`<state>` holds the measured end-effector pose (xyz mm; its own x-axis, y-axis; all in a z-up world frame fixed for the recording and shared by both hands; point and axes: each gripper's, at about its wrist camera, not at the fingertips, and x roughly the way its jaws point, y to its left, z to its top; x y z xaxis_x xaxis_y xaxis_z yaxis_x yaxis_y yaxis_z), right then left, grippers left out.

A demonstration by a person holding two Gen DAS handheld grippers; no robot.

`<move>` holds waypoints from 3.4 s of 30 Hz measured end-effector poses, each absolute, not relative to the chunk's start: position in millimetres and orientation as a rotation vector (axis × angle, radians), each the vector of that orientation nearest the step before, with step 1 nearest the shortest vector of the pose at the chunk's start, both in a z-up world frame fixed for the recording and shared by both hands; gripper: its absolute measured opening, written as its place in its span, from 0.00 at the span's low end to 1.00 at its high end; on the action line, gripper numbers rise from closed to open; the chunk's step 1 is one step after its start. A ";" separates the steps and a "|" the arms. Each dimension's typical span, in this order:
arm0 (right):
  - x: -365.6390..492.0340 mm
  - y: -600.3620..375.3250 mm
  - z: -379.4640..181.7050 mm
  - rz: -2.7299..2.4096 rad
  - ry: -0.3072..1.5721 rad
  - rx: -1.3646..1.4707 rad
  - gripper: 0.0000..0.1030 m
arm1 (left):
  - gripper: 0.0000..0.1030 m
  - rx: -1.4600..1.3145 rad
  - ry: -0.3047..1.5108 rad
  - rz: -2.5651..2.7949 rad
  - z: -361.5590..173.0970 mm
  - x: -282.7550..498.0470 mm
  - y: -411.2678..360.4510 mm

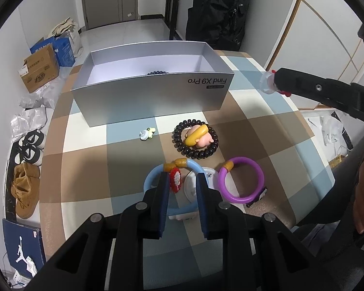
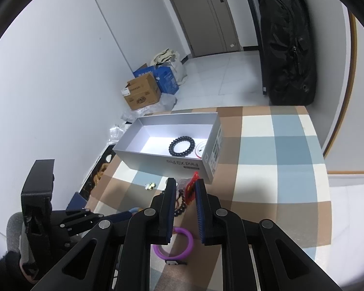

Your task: Organize jewelry

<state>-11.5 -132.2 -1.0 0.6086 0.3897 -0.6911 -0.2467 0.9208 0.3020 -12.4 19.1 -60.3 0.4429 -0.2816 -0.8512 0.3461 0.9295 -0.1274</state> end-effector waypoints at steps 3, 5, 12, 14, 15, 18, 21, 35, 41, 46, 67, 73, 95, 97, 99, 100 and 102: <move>-11.7 -134.7 0.3 0.369 0.837 0.190 0.14 | 0.16 0.077 1.045 -0.379 -62.3 -9.5 16.4; -11.6 -135.9 1.2 0.369 0.834 0.193 0.14 | 0.14 0.062 1.050 -0.393 -61.5 -8.0 15.4; -13.4 -138.6 3.3 0.365 0.827 0.198 0.14 | 0.01 -0.040 1.085 -0.369 -64.6 1.1 27.0; -13.1 -139.0 3.4 0.365 0.827 0.199 0.14 | 0.00 -0.057 1.090 -0.366 -64.8 1.2 27.8; -12.9 -139.3 3.7 0.365 0.826 0.201 0.14 | 0.00 -0.066 1.093 -0.366 -64.6 1.2 28.0; -12.3 -139.8 3.8 0.365 0.826 0.205 0.14 | 0.00 -0.105 1.089 -0.367 -62.1 1.0 29.7; -12.1 -139.7 3.7 0.368 0.825 0.205 0.14 | 0.00 -0.133 1.064 -0.388 -53.8 -1.7 31.1; -9.5 -135.0 0.2 0.372 0.841 0.207 0.14 | 0.02 -0.174 1.098 -0.386 -54.2 6.6 32.5; -8.4 -132.5 -0.5 0.379 0.842 0.205 0.14 | 0.06 -0.076 1.125 -0.352 -65.3 8.6 19.5; -7.1 -135.4 -0.4 0.376 0.846 0.220 0.14 | 0.13 -0.031 1.108 -0.327 -66.1 8.4 16.0; -4.1 -133.8 -1.0 0.389 0.863 0.241 0.15 | 0.04 -0.229 1.151 -0.324 -74.5 29.8 33.6; -2.8 -132.7 -1.7 0.393 0.866 0.241 0.15 | 0.03 -0.255 1.145 -0.335 -70.7 28.1 32.1; 10.3 -129.2 9.5 0.410 0.829 0.277 0.14 | 0.02 -0.300 0.877 -0.402 2.6 19.9 43.8; 16.4 -127.9 10.5 0.412 0.826 0.284 0.14 | 0.02 -0.300 0.869 -0.394 3.5 25.3 45.6; 24.4 -125.7 11.5 0.416 0.825 0.292 0.14 | 0.02 -0.298 0.863 -0.391 3.2 30.1 46.1; 26.5 -124.7 11.9 0.418 0.824 0.295 0.14 | 0.02 -0.298 0.859 -0.388 3.5 33.4 46.4; 34.3 -122.3 12.5 0.424 0.824 0.304 0.14 | 0.02 -0.294 0.855 -0.385 3.2 40.6 45.3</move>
<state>34.3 -122.3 12.5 0.6034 0.4760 -0.6398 -0.2445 0.8741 0.4197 40.6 45.3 3.2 0.5944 -0.4420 -0.6718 0.2100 0.8918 -0.4008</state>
